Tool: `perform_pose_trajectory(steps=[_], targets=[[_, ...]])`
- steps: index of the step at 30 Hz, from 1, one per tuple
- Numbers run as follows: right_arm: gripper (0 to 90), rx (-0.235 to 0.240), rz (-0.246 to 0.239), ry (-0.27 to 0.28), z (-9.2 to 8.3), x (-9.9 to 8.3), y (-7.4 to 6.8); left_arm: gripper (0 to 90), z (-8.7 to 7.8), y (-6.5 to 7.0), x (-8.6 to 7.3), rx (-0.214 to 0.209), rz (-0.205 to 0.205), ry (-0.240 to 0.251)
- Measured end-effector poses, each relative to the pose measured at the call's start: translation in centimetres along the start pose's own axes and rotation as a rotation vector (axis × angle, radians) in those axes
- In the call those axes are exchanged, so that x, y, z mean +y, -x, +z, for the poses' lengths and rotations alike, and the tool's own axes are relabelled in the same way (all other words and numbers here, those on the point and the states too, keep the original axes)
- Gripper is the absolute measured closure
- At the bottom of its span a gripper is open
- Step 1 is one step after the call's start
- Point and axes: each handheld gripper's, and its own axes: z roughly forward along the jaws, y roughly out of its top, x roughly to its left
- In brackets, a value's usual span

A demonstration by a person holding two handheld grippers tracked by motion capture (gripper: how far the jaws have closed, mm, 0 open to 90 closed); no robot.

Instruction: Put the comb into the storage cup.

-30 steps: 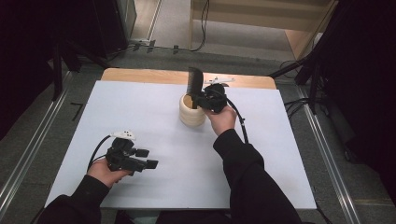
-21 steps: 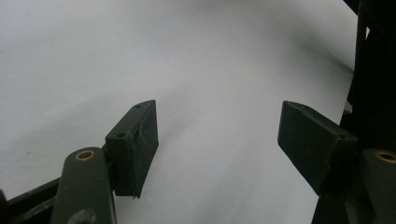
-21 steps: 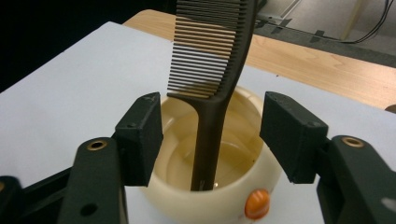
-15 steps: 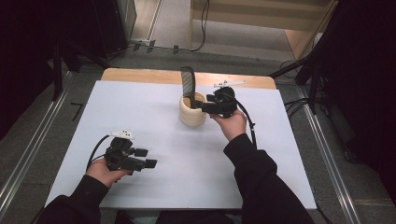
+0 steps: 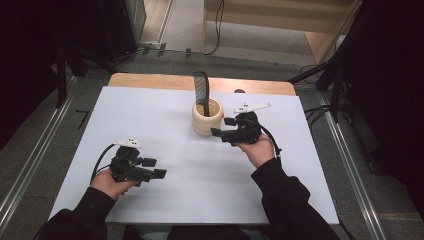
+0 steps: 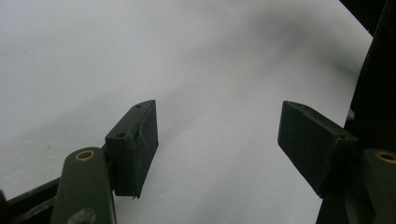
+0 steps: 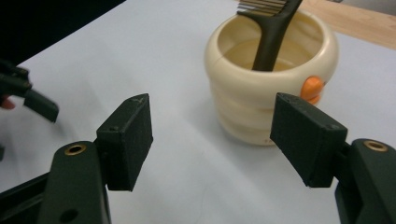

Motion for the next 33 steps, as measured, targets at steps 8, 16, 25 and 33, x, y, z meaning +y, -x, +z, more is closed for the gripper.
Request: perform_pose_trajectory(steps=[8,16,25,33], targets=[[26.6,0.039,-0.015,-0.042,-1.8,-2.1,-0.7,29.5,-0.2,0.0,0.0,0.004,0.000,0.008],[25.5,0.045,0.005,-0.035,-3.9,-4.6,-0.9,29.5,-0.3,0.1,0.0,0.006,0.004,0.019],[25.0,0.053,0.026,-0.042,-5.6,-7.1,-0.8,29.5,-0.8,-0.1,0.0,-0.009,-0.014,0.049],[24.9,0.055,0.045,-0.055,-6.5,-9.4,-0.6,29.6,-1.0,0.1,-0.4,0.007,-0.009,0.047]])
